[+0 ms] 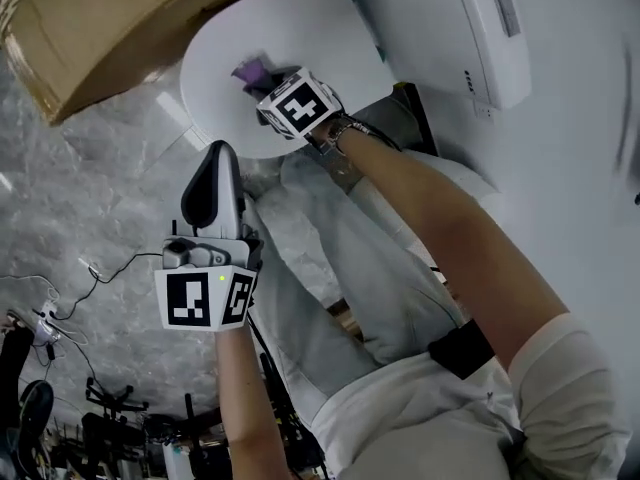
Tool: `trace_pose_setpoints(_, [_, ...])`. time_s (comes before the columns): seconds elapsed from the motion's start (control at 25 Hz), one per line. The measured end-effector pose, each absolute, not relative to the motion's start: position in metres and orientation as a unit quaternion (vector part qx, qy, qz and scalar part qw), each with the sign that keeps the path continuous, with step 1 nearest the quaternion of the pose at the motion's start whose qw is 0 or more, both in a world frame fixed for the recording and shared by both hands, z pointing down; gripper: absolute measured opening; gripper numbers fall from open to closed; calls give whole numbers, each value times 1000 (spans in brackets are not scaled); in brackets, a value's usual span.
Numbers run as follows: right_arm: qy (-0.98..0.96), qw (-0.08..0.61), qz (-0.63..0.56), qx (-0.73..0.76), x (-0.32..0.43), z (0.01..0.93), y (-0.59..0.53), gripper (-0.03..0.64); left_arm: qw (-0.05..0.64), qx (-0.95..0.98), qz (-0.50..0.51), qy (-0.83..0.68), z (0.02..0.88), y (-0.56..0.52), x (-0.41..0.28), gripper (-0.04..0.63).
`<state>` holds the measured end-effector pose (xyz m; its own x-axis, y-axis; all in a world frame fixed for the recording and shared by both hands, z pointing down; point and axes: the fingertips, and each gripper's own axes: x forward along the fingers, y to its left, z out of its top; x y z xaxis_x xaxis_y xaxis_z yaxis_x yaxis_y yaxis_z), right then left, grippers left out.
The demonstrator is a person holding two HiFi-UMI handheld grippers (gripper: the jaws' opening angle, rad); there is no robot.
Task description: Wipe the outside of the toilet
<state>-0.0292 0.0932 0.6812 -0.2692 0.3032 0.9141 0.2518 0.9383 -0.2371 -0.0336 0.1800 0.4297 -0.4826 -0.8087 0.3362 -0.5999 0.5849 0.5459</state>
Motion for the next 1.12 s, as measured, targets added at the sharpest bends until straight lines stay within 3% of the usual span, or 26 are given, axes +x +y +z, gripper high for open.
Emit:
trace_pose_setpoints(0.4, [-803, 595, -7, -31, 2, 680, -131, 100, 287, 458, -177, -822, 420, 78, -22, 5])
trace_pose_setpoints(0.84, [-821, 570, -28, 3, 11, 692, -114, 98, 307, 437, -187, -825, 444, 121, -3, 5])
trace_pose_setpoints(1.12, [-799, 599, -21, -37, 16, 696, -48, 100, 307, 413, -199, -834, 447, 184, -8, 5])
